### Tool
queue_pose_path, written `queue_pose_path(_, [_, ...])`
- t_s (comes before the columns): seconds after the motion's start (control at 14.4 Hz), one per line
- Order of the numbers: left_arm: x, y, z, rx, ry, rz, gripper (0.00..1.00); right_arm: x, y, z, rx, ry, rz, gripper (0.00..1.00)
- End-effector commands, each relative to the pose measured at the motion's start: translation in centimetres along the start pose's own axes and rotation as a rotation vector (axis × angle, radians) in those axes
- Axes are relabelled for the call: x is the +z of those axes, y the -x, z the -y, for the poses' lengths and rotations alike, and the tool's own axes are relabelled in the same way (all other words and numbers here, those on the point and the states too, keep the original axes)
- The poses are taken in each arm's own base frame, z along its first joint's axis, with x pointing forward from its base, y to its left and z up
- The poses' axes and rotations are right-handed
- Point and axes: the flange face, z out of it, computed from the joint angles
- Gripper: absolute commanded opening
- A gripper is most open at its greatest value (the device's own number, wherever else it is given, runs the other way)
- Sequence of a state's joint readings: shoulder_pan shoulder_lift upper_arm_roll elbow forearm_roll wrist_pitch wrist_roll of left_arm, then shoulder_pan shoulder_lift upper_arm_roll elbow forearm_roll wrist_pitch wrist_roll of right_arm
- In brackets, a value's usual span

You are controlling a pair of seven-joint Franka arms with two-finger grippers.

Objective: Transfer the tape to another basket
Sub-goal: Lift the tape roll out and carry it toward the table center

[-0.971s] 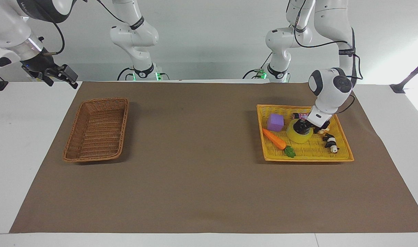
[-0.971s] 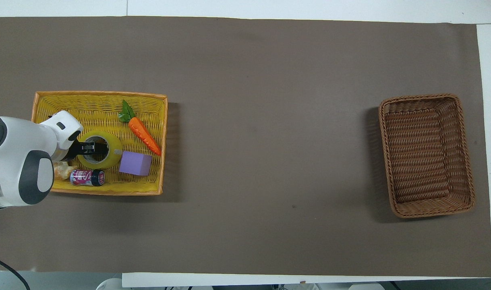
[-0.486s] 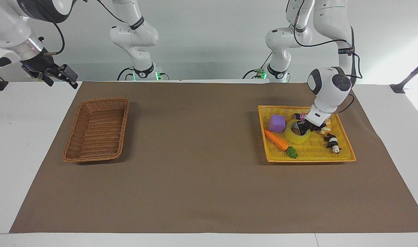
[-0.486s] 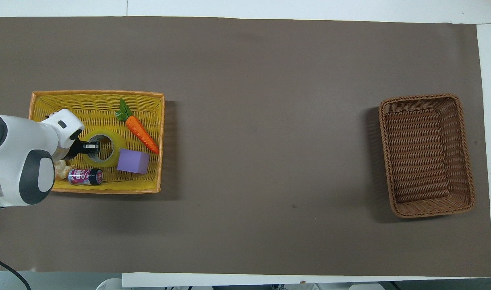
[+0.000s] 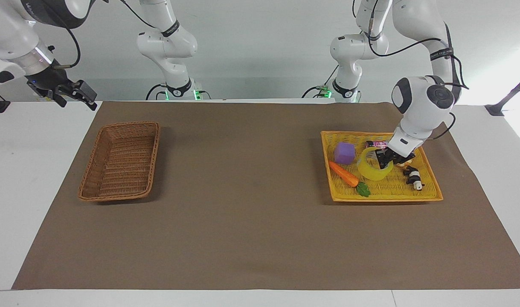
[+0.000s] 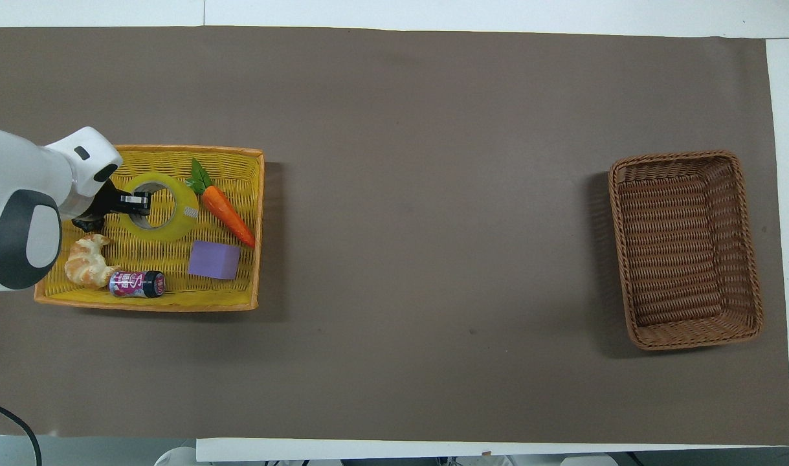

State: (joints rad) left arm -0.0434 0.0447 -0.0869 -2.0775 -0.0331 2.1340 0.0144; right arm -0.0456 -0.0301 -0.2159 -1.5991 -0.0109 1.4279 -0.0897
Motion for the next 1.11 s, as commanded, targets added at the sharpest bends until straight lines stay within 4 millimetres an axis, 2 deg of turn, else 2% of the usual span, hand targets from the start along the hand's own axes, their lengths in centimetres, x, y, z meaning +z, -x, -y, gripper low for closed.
queue_pose_path(0.0, [-4.4, -2.9, -5.7, -0.029, 0.116, -0.020, 0.00, 0.0, 0.4, 0.0, -0.010, -0.017, 0.005, 0.99])
queue_pose_path(0.14, [-5.2, -2.0, -13.5, -0.085, 0.145, -0.018, 0.00, 0.0, 0.4, 0.0, -0.010, -0.017, 0.005, 0.99])
queue_pose_path(0.35, [-5.6, -0.6, -19.8, -0.138, 0.247, -0.005, 0.00, 0.0, 0.4, 0.0, -0.010, -0.017, 0.005, 0.99])
queue_pose_path(0.49, [-6.2, -0.5, -22.6, -0.133, 0.307, -0.062, 0.00, -0.1, 0.4, 0.0, -0.010, -0.017, 0.003, 0.99])
queue_pose_path(0.56, [-6.6, 0.2, -25.2, -0.131, 0.335, -0.076, 0.00, -0.1, 0.5, 0.0, -0.006, -0.017, 0.006, 0.99])
queue_pose_path(0.62, [-7.2, 0.4, -26.6, -0.168, 0.355, -0.078, 0.00, -0.1, 0.7, -0.5, 0.000, -0.020, 0.011, 0.99])
queue_pose_path(0.69, [-7.9, 0.3, -26.9, -0.191, 0.363, -0.086, 0.00, -0.1, 0.7, -0.6, 0.005, -0.020, 0.011, 0.99])
queue_pose_path(0.9, [-7.4, 0.4, -28.5, -0.174, 0.373, -0.100, 0.00, 0.0, 0.9, -0.1, -0.015, -0.020, 0.023, 0.99])
queue_pose_path(1.04, [-7.2, 0.2, -28.0, -0.175, 0.367, -0.094, 0.00, 0.3, 1.5, 0.1, -0.089, -0.030, 0.063, 0.99])
